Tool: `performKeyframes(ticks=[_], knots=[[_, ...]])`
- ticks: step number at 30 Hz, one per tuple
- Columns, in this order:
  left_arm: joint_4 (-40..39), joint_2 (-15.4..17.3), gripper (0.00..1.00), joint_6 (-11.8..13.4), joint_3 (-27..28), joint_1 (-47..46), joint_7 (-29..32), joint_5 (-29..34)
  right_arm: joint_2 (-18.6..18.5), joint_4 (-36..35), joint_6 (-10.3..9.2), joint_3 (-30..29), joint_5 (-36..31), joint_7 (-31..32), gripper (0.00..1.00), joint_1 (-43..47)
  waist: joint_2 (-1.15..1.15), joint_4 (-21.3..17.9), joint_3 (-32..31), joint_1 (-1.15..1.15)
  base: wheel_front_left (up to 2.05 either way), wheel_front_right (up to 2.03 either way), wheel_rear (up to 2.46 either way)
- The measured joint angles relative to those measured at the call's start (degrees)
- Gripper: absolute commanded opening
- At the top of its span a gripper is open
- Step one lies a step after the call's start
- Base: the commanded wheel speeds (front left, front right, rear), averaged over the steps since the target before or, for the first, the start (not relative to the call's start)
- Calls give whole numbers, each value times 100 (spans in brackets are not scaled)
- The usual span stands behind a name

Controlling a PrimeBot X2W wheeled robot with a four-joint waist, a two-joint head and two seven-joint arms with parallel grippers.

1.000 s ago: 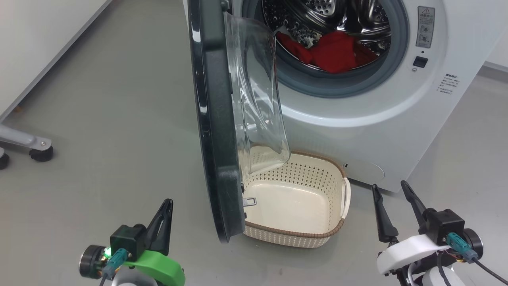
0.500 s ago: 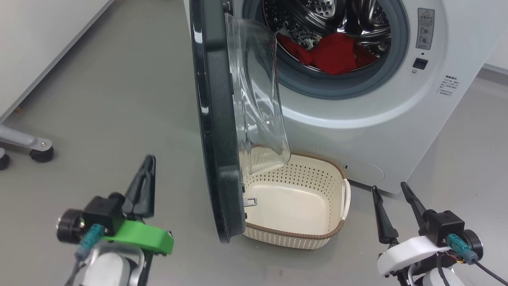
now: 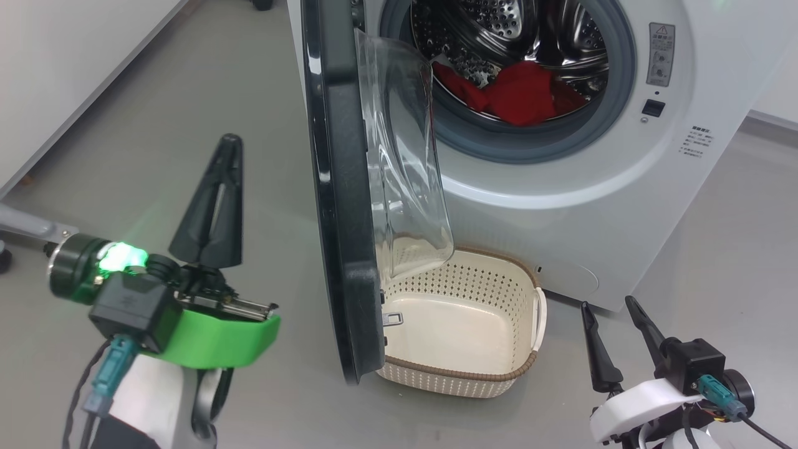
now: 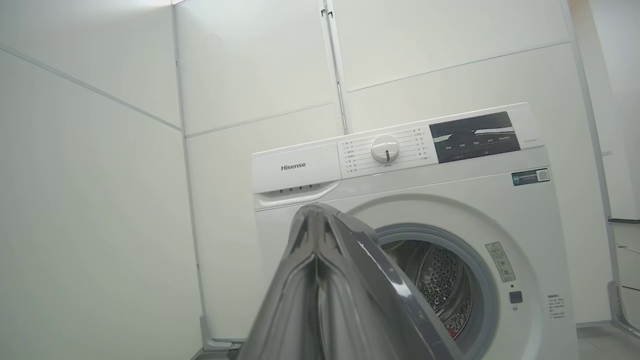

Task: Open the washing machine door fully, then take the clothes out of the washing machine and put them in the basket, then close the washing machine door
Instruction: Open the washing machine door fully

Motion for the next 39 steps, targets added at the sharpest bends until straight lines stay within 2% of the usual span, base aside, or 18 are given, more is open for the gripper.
performKeyframes(ticks=[8, 20, 32, 39], knots=[[-475, -56, 0, -363, -864, -6, 0, 34, 33, 74, 55, -3, -32, -1, 100, 19, 0, -72, -74, 0, 0, 0, 0], [-391, -81, 0, -448, -1786, 498, 433, -201, 66, 104, 107, 54, -85, 0, 100, 18, 0, -238, -12, 0, 0, 0, 0], [151, -86, 0, -439, -2002, 1050, 794, -471, 82, 120, 162, 24, -175, 0, 100, -32, 0, -347, 204, 0, 0, 0, 0], [630, -86, 0, -270, -1815, 1161, 873, -472, 99, 130, 202, 10, -240, 0, 100, -151, 0, -405, 290, 0, 0, 0, 0]])
